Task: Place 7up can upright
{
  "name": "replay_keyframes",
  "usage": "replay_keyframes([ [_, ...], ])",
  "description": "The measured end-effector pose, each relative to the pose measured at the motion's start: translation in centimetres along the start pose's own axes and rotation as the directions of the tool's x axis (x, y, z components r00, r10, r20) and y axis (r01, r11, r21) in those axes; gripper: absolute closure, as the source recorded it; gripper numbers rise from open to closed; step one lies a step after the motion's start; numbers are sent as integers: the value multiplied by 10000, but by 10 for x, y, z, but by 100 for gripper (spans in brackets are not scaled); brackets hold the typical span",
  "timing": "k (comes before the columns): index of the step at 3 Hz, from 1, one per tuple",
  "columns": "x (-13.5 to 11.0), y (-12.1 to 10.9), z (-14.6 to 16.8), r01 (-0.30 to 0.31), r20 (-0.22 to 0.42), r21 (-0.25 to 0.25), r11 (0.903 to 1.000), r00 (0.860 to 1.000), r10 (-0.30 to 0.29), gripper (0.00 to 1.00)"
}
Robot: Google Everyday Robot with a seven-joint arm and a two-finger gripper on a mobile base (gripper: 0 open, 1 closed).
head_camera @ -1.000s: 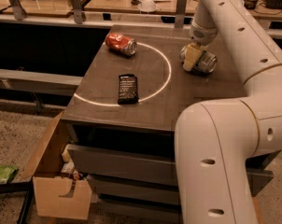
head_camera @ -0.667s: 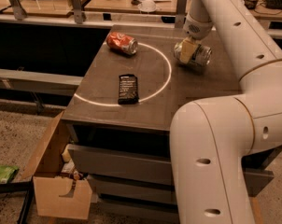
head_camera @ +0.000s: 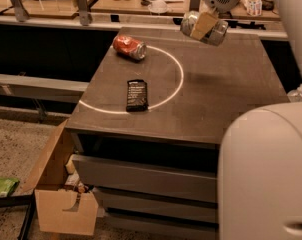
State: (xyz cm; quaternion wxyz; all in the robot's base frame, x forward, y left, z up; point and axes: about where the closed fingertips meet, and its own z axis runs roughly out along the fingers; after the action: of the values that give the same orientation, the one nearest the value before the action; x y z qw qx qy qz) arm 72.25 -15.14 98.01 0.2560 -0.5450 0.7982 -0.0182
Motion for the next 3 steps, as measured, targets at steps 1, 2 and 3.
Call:
replay_keyframes([
  [1, -5, 28, -25, -290, 2181, -457, 9985, 9752, 383, 100],
  [2, -12, 62, -50, -505, 4257, -824, 9953, 9013, 810, 100],
  [3, -3, 97, -44, -379, 5866, -1539, 9874, 8006, 1222, 100],
])
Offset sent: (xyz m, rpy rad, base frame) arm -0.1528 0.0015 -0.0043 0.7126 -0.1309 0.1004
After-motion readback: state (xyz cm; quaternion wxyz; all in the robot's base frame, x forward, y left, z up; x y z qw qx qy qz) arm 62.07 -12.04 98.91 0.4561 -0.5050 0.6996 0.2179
